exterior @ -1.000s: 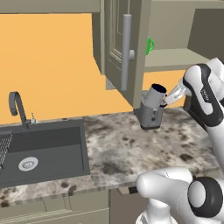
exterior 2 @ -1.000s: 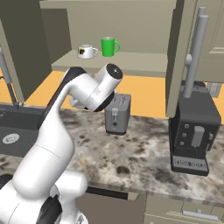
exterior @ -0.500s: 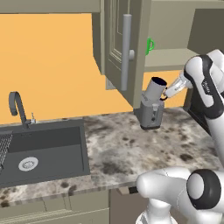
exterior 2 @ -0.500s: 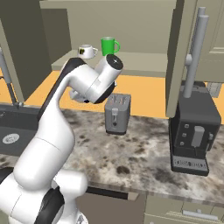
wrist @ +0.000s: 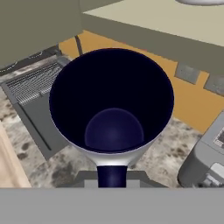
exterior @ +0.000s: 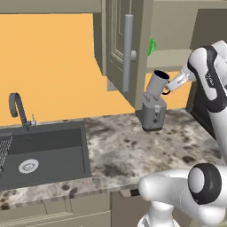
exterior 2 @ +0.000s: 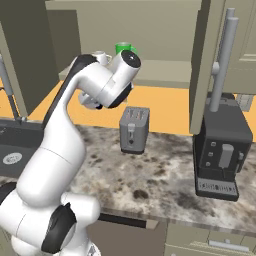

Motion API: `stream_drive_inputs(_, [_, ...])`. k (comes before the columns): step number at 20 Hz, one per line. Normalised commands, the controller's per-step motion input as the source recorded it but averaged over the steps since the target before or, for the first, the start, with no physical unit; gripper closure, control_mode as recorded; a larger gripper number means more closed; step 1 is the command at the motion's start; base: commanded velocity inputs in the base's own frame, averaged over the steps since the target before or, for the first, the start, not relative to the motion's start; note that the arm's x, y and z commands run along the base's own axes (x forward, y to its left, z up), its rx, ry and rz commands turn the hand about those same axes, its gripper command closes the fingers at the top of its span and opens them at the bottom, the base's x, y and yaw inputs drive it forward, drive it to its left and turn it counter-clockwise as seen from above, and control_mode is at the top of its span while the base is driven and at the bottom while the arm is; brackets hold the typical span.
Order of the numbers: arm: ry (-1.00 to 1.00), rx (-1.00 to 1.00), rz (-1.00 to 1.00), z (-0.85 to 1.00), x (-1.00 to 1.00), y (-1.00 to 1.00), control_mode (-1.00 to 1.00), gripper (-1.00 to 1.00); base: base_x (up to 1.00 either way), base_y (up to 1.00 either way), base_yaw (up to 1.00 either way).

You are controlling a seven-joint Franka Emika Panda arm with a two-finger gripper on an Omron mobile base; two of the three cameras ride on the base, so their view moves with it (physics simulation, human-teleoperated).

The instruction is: Pick the mug on the counter and place it in the cabinet with the handle facing the right, like the mugs already inside.

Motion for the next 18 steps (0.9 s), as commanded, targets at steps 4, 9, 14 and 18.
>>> stream_drive_inputs(4, [0.0,0.01,0.0,0.23,0.13,0.0,-1.0,1.0,0.0,0.0,0.0])
stream_drive_inputs(9, [0.0,0.03,0.0,0.16,0.23,0.0,-1.0,1.0,0.0,0.0,0.0])
stream_drive_inputs(14, [0.0,0.04,0.0,0.19,0.26,0.0,-1.0,1.0,0.0,0.0,0.0])
stream_drive_inputs(18, [0.0,0.04,0.0,0.18,0.24,0.0,-1.0,1.0,0.0,0.0,0.0])
